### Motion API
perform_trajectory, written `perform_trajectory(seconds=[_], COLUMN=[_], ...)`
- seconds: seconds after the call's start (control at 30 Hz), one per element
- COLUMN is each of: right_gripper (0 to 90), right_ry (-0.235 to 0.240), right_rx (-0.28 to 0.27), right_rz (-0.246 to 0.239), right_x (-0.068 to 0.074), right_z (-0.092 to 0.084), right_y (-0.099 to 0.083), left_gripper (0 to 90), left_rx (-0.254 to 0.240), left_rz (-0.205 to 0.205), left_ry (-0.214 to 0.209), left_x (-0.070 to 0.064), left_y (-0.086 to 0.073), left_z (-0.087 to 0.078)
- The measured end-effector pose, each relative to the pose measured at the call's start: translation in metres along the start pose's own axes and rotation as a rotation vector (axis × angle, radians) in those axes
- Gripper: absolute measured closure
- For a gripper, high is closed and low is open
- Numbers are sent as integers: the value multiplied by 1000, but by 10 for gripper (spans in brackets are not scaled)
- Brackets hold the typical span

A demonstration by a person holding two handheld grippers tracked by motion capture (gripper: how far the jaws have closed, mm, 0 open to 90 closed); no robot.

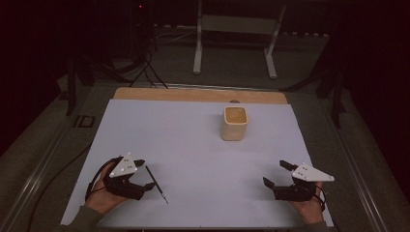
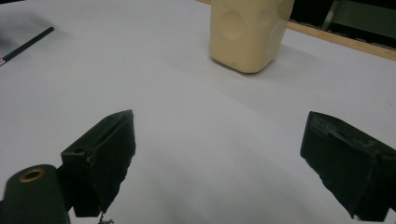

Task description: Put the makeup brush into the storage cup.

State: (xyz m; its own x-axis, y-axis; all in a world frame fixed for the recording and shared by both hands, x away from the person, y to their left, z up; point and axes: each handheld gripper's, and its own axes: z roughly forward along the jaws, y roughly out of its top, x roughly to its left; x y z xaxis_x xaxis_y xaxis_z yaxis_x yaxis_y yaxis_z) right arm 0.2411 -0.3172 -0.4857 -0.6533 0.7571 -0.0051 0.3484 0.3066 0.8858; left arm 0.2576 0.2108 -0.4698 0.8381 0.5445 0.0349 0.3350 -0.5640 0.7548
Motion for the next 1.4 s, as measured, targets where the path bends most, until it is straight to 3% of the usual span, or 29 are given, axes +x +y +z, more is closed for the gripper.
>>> perform_trajectory(seconds=[0.2,0.47,0.7,1.07,1.4], right_gripper=[101,101,101,101,101], right_ry=[0,1,1,1,2], right_rx=[-1,-2,-1,1,1], right_rz=[-2,-2,-2,-1,0], right_x=[0,0,0,0,0], right_z=[0,0,0,0,0], right_y=[0,0,0,0,0], left_gripper=[154,155,152,154,155], left_rx=[51,97,165,242,308], left_rz=[46,78,113,117,141], left_ry=[-19,-38,-63,-111,-125], left_x=[0,3,5,13,15], left_y=[7,15,23,26,29], left_z=[0,-1,3,15,29])
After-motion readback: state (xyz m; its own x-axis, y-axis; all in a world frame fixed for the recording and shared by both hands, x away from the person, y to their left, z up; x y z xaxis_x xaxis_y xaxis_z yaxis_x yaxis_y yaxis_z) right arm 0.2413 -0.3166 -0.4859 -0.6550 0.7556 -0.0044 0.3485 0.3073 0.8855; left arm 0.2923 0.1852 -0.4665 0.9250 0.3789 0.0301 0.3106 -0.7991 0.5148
